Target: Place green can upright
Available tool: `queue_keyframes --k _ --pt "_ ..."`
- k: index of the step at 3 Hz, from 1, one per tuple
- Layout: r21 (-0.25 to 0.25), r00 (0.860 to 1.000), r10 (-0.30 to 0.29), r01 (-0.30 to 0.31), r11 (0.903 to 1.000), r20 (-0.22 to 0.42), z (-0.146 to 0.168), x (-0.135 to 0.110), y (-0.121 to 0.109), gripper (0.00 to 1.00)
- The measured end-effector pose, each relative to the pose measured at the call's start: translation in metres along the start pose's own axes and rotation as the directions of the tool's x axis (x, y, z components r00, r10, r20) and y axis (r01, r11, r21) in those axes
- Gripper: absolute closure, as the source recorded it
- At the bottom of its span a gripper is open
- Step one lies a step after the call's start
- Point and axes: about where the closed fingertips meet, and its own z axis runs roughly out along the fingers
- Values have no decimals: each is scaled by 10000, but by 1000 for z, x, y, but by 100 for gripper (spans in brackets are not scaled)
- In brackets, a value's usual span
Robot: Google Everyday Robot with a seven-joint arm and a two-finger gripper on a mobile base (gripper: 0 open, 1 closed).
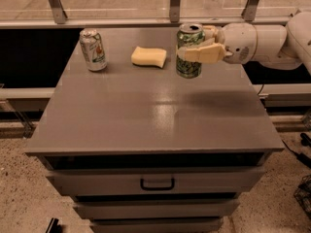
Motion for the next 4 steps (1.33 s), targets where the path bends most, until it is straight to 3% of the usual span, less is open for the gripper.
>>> queue_keyframes --k 1,4 --pt "172 9998 -105 107 9998 -151 -5 7 0 100" --pt "411 9954 -234 197 9990 930 -21 20 1 100"
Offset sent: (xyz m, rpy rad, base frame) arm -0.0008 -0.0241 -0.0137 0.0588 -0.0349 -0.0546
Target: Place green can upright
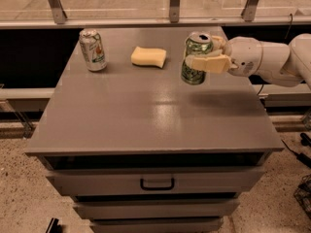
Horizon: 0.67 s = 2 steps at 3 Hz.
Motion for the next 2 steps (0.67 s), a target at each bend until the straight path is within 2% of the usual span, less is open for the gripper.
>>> queue_keyframes --k 2 --pt "-91 9998 -188 187 9998 -86 -12 4 1 100"
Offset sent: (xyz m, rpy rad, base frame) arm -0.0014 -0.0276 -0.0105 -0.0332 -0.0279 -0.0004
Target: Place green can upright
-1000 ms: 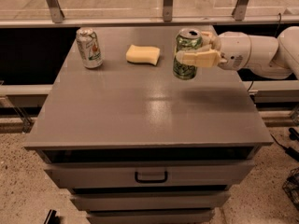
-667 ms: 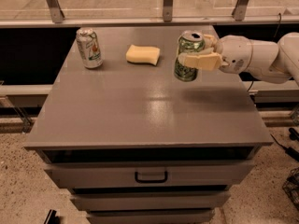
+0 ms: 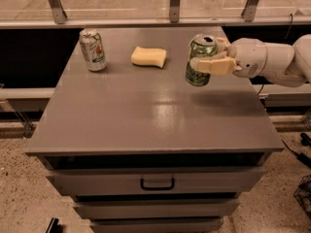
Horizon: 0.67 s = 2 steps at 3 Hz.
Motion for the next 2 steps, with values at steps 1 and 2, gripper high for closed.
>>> queue_keyframes --k 1,2 --pt "-22 9997 -50 50 10000 -239 -12 8 2 100" --pt "-66 9986 -116 113 9999 -513 -26 21 6 100"
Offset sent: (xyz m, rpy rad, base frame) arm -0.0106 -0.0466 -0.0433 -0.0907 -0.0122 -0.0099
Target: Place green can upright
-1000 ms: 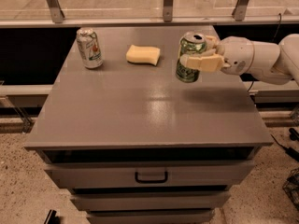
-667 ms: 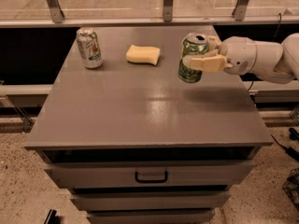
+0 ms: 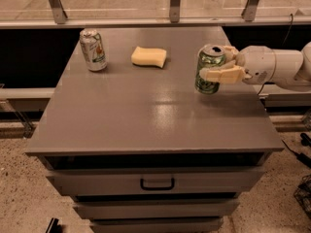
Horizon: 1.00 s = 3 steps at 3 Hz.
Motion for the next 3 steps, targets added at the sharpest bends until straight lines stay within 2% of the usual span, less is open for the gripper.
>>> queue_keyframes --k 1,3 --pt "-122 9999 -86 86 9999 -76 -8 11 4 82" --pt "-341 9998 -175 175 9993 16 -14 22 9 35"
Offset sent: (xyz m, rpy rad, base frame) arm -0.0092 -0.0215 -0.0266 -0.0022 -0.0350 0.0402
